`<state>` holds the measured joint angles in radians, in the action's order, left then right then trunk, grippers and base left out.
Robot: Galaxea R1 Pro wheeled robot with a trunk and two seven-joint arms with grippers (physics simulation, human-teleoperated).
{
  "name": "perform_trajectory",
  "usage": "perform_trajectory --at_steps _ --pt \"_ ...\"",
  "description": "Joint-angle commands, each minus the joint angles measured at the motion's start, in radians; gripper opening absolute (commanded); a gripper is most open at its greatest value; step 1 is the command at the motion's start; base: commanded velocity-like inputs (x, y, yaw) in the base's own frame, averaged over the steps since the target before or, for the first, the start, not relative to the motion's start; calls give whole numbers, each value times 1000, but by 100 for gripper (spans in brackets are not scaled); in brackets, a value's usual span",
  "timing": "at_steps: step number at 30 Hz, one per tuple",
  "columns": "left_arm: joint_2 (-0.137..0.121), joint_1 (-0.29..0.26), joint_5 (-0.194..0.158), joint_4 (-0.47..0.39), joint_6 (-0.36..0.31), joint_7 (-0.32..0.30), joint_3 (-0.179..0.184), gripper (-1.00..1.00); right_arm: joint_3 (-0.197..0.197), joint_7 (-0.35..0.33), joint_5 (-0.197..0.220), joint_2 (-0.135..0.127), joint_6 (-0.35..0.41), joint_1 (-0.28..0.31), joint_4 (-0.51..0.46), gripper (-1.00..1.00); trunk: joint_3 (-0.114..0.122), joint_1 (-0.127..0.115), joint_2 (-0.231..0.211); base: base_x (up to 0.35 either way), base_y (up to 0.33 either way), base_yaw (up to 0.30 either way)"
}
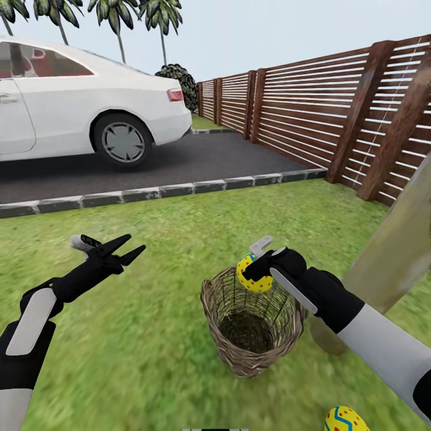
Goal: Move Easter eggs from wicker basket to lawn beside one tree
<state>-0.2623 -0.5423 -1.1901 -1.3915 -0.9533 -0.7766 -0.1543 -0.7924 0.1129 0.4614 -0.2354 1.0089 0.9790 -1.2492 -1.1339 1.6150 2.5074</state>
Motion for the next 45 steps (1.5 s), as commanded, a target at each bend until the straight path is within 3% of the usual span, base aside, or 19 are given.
perform_trajectory --at_steps 1,22,34,45 --pt "0 -1 1 0 -4 -3 -1 100 -3 10 11 -1 2 1 -1 -100 3 -1 0 0 0 0" --pt "-5 -1 0 0 -5 -3 0 100 -5 9 14 2 2 1 -1 -100 84 -10 -5 -1 0 0" --pt "-2 1 -7 -3 -3 -13 1 100 -5 8 16 6 2 0 0 -100 89 -10 -5 -222 168 -158" --pt "0 1 -8 -3 -2 -13 2 100 -8 8 17 8 2 -6 17 -100 90 -10 -5 -12 9 -261"
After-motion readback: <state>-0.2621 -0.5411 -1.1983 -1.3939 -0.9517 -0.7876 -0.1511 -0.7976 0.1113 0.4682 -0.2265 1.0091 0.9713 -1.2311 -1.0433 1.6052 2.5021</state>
